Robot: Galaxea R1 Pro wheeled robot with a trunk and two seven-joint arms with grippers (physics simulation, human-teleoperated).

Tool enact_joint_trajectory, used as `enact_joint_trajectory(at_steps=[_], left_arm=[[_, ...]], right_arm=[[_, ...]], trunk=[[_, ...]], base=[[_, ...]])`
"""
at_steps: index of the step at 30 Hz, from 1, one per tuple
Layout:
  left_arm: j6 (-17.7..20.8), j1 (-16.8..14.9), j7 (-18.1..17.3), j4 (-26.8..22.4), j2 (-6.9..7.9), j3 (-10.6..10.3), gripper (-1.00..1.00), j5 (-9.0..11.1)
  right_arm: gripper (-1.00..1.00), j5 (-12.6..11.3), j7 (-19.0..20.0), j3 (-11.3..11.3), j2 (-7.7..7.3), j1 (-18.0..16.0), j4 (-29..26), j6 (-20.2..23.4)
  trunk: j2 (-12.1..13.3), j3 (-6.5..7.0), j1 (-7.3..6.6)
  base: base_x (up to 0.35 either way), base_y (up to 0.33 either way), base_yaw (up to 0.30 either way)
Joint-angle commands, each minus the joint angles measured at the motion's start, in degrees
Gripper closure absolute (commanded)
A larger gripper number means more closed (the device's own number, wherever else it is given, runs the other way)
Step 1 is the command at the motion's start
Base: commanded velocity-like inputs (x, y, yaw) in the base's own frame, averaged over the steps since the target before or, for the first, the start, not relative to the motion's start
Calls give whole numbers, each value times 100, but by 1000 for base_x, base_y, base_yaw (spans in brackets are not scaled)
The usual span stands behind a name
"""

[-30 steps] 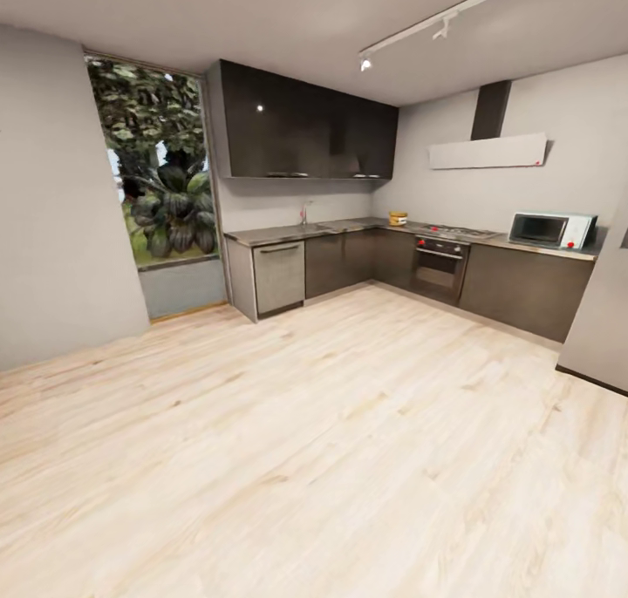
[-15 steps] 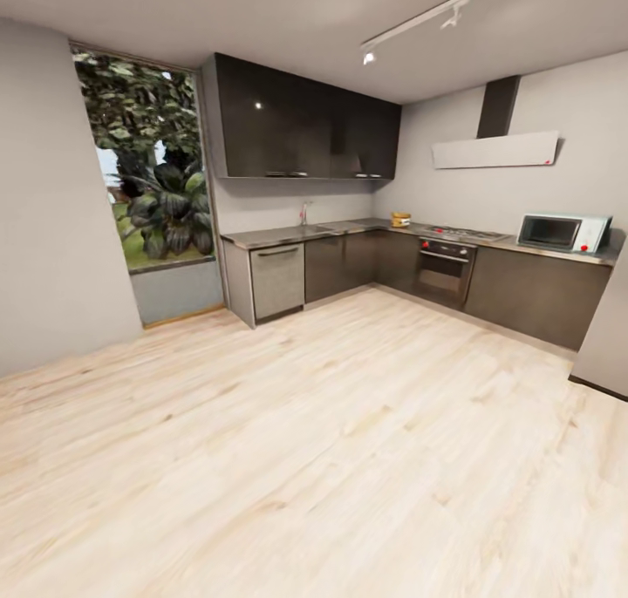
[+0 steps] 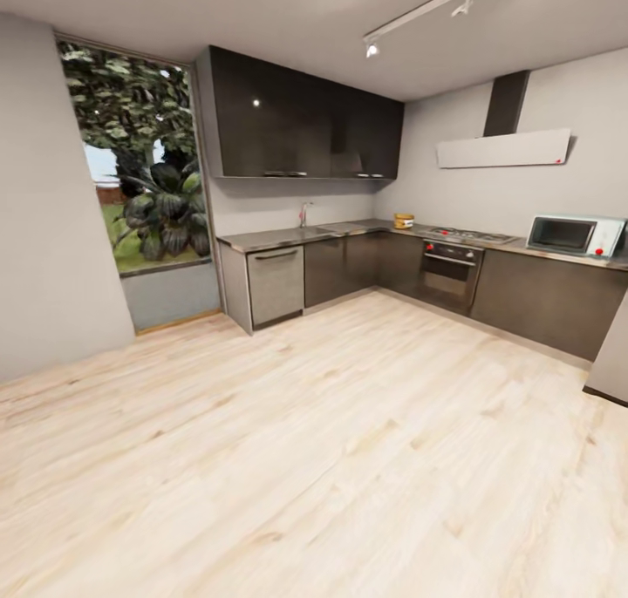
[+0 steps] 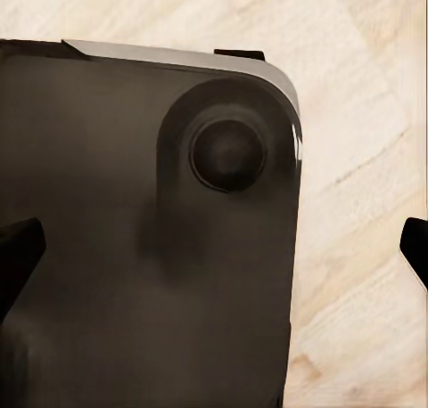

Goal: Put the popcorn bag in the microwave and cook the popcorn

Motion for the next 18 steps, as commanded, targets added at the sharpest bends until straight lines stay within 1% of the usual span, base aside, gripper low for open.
enact_joint_trajectory(at_steps=[1,18], left_arm=[[-10,1,6,-3,-2,33,-100,35],[-9,1,6,-5,-3,34,-100,35]], right_arm=[[-100,26,-1,-8,-1,-2,8,-27],[-100,26,-1,-8,-1,-2,8,-25]], trunk=[[-2,-4,4],[-2,-4,4]], base=[[322,0,0],[322,0,0]])
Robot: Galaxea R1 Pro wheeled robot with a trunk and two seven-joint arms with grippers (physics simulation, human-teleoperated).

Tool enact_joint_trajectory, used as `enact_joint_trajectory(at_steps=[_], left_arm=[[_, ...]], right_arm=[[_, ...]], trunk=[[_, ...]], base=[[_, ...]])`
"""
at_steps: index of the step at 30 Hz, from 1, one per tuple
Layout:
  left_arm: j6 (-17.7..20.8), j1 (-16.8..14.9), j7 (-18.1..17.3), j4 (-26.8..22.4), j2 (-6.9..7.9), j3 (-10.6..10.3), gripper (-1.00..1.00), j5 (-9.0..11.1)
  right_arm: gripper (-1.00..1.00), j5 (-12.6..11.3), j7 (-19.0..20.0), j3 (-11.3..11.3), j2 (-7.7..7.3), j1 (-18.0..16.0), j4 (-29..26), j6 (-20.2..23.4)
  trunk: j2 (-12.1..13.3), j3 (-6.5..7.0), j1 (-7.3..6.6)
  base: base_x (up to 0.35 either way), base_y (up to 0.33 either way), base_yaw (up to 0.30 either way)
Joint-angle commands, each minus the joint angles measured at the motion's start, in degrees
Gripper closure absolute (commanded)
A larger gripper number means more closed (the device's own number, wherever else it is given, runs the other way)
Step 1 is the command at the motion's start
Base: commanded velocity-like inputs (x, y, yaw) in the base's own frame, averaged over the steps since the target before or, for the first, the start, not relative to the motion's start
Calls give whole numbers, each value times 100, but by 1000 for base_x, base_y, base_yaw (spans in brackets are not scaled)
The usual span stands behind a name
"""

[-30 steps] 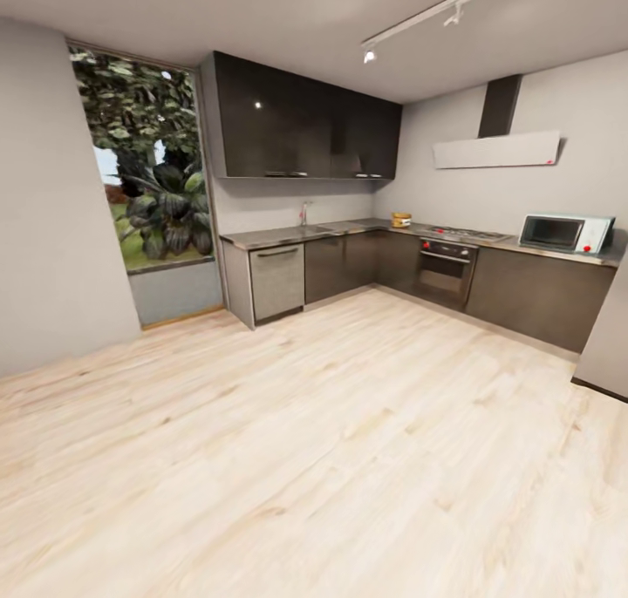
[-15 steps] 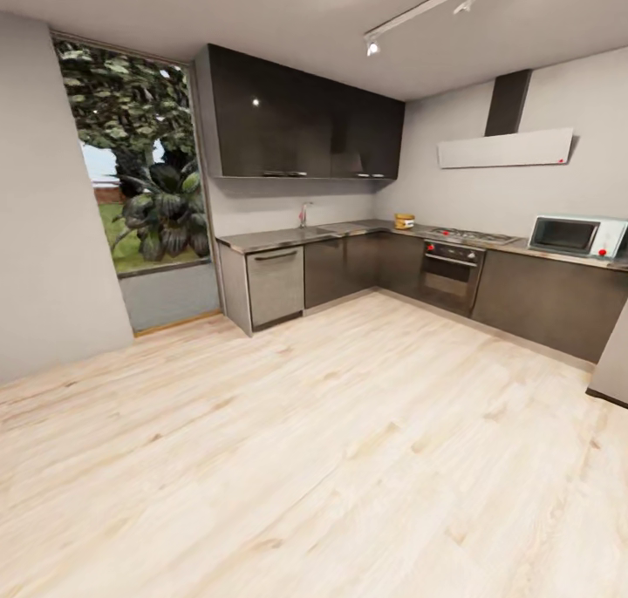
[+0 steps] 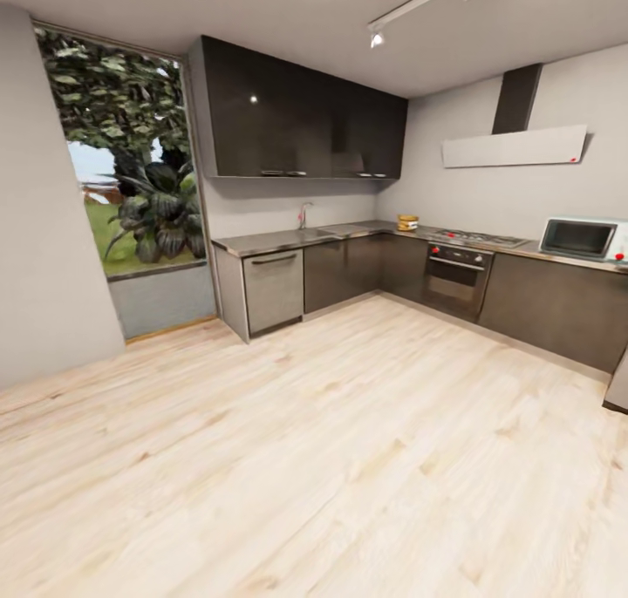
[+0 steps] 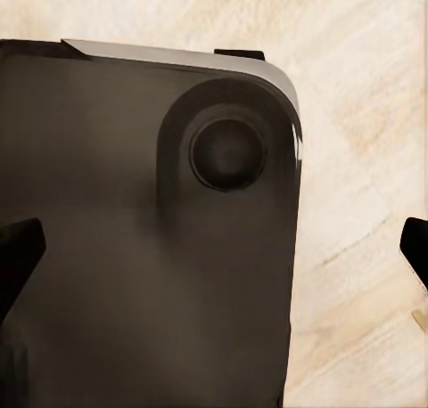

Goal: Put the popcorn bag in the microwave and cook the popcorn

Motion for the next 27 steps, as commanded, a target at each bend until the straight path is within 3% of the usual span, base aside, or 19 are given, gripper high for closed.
enact_joint_trajectory(at_steps=[1,27], left_arm=[[-11,1,6,-4,-4,33,-100,35],[-11,1,6,-6,-2,31,-100,35]], right_arm=[[-100,26,-1,-6,-1,-2,8,-25],[-100,27,-1,-14,-1,-2,8,-35]], trunk=[[-2,-4,4],[-2,-4,4]], base=[[322,0,0],[322,0,0]])
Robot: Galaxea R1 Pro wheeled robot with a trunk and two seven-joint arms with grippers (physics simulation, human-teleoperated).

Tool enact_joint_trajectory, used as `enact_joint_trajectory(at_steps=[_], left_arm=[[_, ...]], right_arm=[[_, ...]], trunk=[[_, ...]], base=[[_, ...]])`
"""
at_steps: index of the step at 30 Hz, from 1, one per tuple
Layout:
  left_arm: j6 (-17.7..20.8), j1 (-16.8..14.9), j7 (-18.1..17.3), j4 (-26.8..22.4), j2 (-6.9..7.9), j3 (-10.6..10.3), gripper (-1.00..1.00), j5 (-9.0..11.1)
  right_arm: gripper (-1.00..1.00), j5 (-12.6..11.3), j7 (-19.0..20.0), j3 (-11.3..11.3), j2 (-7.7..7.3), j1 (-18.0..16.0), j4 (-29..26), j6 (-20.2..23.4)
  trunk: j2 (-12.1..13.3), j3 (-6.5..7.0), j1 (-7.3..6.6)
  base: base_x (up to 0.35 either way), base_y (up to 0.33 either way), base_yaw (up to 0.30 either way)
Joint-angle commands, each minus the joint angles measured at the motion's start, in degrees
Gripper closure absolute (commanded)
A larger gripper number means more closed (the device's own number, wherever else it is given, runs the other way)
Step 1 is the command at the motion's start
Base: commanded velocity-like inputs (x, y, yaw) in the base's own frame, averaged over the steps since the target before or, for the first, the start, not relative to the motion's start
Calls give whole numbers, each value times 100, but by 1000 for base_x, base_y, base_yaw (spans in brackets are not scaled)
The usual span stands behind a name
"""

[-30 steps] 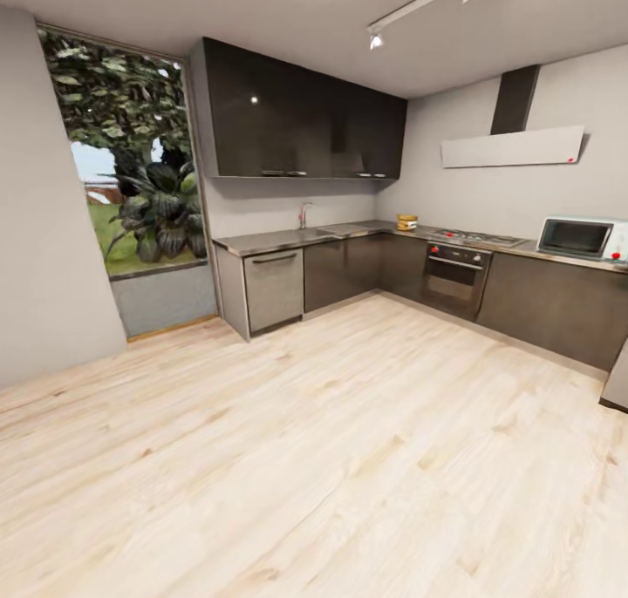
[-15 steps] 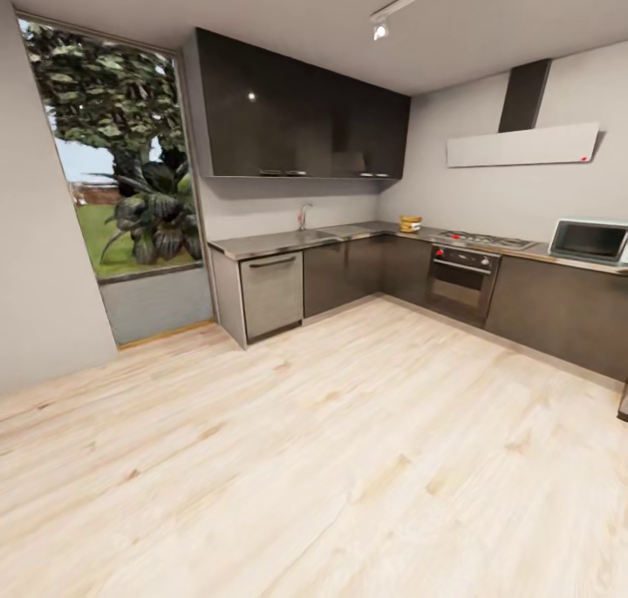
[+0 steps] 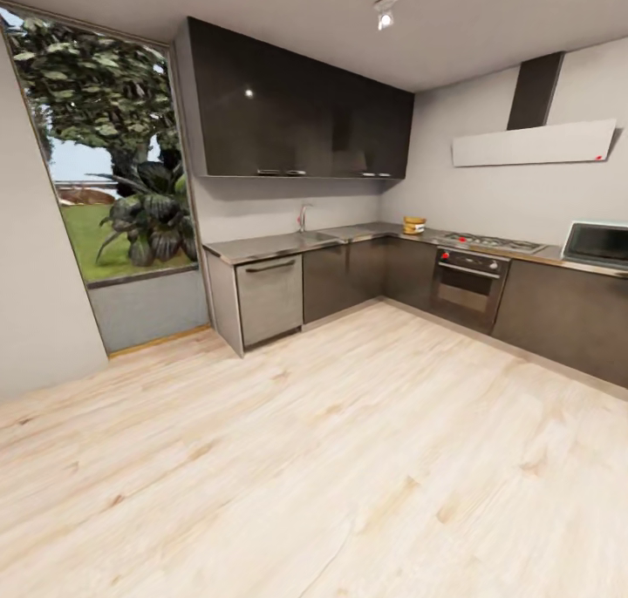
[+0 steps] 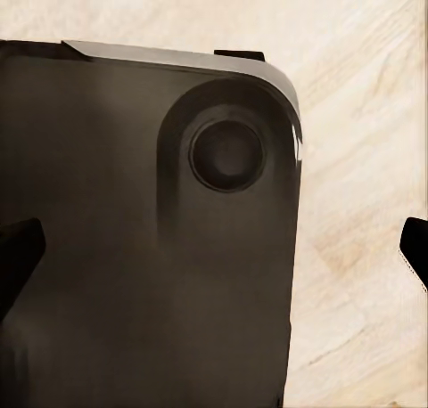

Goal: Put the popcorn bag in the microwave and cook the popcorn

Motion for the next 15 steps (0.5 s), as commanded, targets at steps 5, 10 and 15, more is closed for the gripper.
enact_joint_trajectory(at_steps=[5,10,15], left_arm=[[-10,1,6,-1,-2,35,-100,35],[-10,1,6,-1,-2,34,-100,35],[-10,1,6,-3,-2,34,-100,35]], right_arm=[[-100,27,-1,-8,-1,-2,8,-27],[-100,33,-1,-8,-1,-2,8,-28],[-100,32,-1,-8,-1,-2,8,-30]], trunk=[[-2,-4,4],[-2,-4,4],[-2,-4,4]], base=[[322,0,0],[322,0,0],[322,0,0]])
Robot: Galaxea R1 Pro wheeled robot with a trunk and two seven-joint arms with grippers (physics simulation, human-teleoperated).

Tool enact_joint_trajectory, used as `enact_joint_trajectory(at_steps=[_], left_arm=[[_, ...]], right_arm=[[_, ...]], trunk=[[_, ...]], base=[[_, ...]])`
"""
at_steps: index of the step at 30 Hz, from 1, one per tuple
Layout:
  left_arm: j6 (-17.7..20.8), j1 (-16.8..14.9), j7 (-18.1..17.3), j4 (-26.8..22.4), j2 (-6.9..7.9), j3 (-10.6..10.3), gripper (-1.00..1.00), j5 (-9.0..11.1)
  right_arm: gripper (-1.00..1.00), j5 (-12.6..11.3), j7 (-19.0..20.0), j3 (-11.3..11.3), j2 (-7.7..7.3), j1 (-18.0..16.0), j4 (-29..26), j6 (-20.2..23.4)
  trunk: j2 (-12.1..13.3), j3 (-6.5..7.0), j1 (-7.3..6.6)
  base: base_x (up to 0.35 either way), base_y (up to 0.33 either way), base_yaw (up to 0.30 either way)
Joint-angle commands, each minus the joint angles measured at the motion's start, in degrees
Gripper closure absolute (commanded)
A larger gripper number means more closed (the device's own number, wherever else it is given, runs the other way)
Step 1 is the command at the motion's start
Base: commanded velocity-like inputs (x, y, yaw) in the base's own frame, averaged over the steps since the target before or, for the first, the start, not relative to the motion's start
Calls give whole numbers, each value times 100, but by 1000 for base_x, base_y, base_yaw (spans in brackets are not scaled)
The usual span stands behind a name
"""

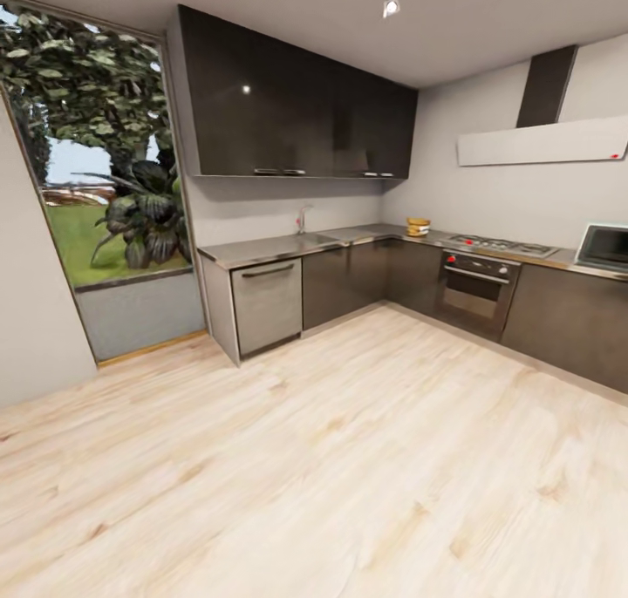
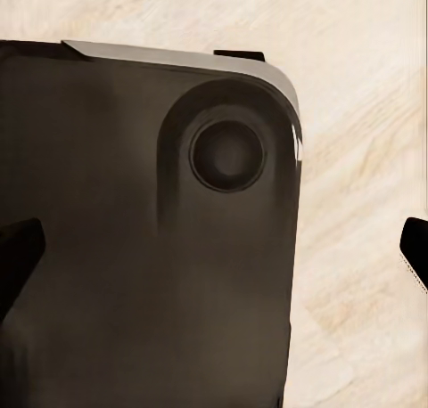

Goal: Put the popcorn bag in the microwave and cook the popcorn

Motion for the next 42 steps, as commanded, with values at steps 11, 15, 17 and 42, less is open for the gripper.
enact_joint_trajectory(at_steps=[11,15,17,42], left_arm=[[-10,1,6,-5,-2,32,-100,35],[-10,1,6,-3,-2,32,-100,35],[-10,1,6,-3,-2,32,-100,35],[-10,1,6,-4,-2,32,-100,35]], right_arm=[[-100,30,-1,-8,-1,-2,8,-27],[-100,30,-1,-8,-1,-2,8,-27],[-100,30,-1,-8,-1,-2,8,-27],[-100,-4,-1,-17,-1,-2,8,-27]], trunk=[[-2,-4,4],[-2,-4,4],[-2,-4,4],[-2,-4,4]], base=[[322,0,0],[322,0,0],[322,0,0],[42,1,-219]])
